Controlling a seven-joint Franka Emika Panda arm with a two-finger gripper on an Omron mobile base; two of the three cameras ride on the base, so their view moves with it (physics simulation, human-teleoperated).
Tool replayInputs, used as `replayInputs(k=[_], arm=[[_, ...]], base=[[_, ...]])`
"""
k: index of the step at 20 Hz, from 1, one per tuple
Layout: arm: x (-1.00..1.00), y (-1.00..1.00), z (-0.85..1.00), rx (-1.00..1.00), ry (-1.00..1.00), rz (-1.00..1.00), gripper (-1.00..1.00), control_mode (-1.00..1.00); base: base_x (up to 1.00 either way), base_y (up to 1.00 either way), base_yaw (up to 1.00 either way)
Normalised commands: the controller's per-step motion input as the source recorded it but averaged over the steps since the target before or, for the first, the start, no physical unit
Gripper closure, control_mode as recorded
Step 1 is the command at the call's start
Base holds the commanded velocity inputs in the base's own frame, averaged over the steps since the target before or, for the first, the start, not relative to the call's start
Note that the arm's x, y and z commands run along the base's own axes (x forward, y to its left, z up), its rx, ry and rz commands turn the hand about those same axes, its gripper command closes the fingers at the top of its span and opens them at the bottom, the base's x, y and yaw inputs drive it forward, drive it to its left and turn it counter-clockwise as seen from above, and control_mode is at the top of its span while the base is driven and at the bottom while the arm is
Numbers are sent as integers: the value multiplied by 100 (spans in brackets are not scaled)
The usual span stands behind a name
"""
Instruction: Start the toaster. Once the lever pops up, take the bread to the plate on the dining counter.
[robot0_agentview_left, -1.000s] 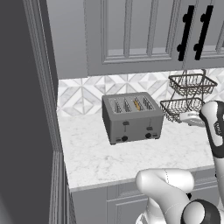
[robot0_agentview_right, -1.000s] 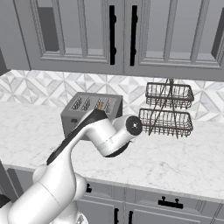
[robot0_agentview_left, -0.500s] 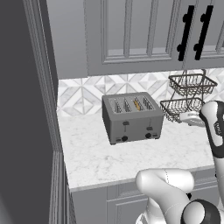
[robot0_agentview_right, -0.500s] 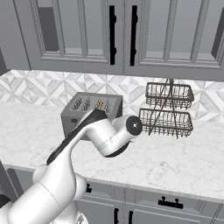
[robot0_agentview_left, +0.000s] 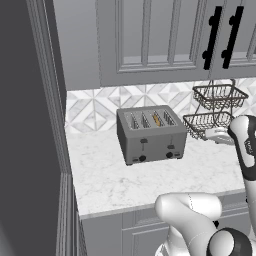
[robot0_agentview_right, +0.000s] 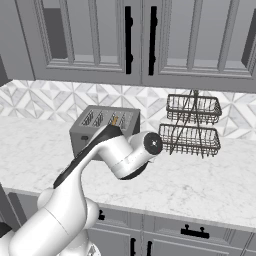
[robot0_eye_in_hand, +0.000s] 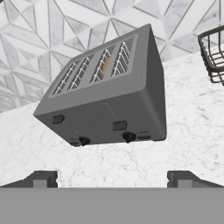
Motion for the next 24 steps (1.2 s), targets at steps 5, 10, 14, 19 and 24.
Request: replayInputs(k=[5, 10, 14, 19, 24], arm=[[0, 0, 0, 0, 0, 0, -100, -100], [0, 0, 0, 0, 0, 0, -100, -100], [0, 0, 0, 0, 0, 0, -100, -100], [0, 0, 0, 0, 0, 0, -100, -100], [0, 0, 0, 0, 0, 0, -100, -100]], base=[[0, 0, 0], [0, 0, 0], [0, 0, 0], [0, 0, 0], [0, 0, 0]])
